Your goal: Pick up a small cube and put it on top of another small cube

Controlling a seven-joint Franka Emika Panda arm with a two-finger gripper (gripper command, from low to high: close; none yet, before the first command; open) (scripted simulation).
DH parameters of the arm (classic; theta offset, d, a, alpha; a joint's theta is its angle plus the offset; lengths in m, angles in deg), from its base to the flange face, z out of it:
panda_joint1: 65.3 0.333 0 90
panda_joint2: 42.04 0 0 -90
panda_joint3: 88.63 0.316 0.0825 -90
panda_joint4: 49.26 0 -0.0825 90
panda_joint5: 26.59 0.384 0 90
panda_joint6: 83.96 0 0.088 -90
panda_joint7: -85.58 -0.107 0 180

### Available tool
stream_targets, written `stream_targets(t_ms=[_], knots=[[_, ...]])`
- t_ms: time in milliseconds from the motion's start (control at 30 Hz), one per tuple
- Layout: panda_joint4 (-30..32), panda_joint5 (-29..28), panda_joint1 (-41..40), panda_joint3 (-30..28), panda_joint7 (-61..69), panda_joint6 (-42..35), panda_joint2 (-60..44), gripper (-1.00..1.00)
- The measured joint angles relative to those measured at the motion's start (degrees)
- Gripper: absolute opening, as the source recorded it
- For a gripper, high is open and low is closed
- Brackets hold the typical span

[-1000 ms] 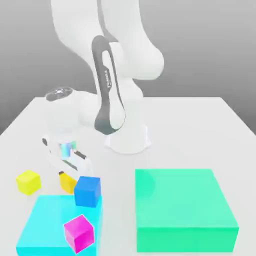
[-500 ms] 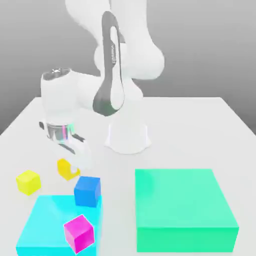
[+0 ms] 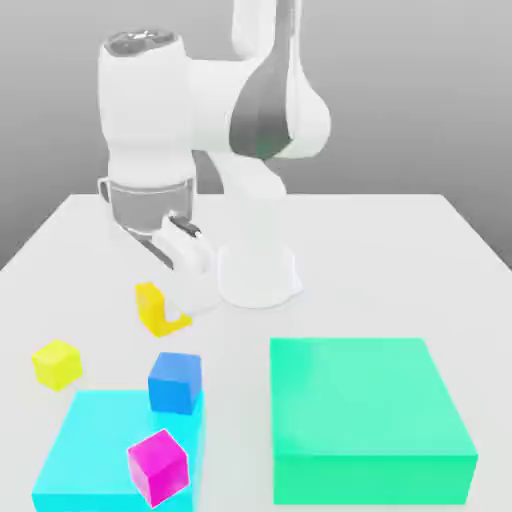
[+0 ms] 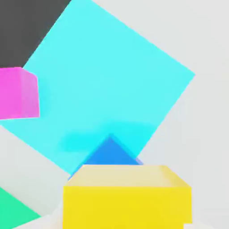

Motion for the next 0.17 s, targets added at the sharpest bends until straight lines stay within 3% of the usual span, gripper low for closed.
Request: stream_targets(t_ms=[33,67,167], knots=[[0.38,-0.28,-0.11,0.15,-0.35,2.3,-1.95,-1.0],[0.76,-0.6,-0.17,0.22,-0.66,4.58,-3.88,1.0],[0.76,-0.59,-0.17,0.22,-0.65,4.59,-3.88,1.0]])
